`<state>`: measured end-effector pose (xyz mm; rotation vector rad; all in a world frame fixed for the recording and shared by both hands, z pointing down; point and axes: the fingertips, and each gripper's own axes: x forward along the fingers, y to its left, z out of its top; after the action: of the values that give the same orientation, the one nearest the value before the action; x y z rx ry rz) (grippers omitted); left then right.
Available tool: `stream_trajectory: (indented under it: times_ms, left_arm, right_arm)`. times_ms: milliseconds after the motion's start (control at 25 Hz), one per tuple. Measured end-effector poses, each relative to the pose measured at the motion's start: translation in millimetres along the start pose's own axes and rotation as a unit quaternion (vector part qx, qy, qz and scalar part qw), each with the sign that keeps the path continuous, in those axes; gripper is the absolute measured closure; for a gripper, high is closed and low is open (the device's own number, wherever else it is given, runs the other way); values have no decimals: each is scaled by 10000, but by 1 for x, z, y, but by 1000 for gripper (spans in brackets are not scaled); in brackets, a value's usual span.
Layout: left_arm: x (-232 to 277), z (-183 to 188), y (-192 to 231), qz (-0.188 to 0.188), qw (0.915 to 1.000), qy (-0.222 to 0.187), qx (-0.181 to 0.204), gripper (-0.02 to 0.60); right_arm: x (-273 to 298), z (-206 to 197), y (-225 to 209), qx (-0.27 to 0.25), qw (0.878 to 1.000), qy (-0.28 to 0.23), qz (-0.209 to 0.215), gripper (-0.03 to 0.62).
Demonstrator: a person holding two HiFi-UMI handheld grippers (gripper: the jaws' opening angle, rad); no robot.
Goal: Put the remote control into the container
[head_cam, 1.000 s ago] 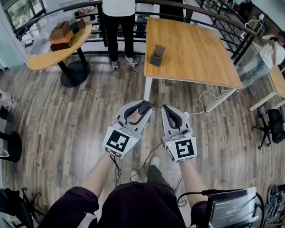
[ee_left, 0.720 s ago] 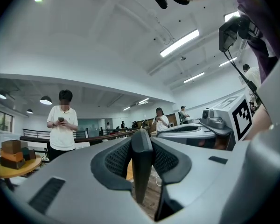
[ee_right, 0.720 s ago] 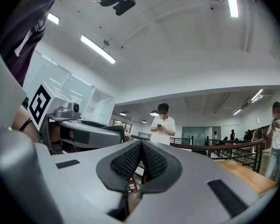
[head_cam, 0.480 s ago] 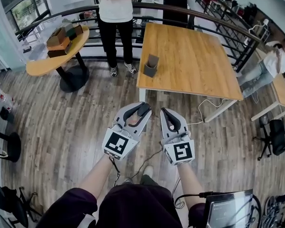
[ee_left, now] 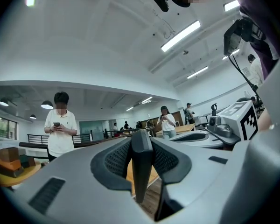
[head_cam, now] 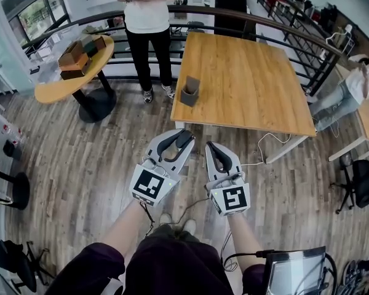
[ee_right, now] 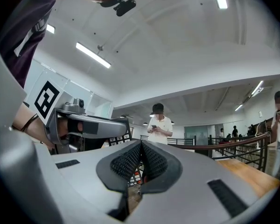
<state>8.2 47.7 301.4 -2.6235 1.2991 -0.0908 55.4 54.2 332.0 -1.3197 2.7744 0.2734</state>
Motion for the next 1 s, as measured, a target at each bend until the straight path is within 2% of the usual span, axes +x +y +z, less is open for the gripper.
stream_trajectory:
  times_ms: [240, 440, 600, 760, 1000]
  left_arm:
    - [19, -16, 23, 32, 9999, 159, -4, 465]
    - [38, -39, 57, 0, 10000, -26, -10, 465]
    - [55, -56, 93, -116, 9998, 125, -131, 465]
    - [71, -62, 128, -227, 9996, -114, -137, 465]
    - [95, -70, 158, -440, 9988, 70, -186, 465]
  right_arm:
    - [27, -12, -13, 61, 10000, 40, -6, 576]
    - [69, -27, -18, 4, 9999, 120, -3, 576]
    - [113, -34, -27, -96, 9997, 204, -51, 576]
    - [150, -42, -34, -165, 9991, 341, -173, 576]
    - [186, -43, -44, -194, 9991, 287, -249, 576]
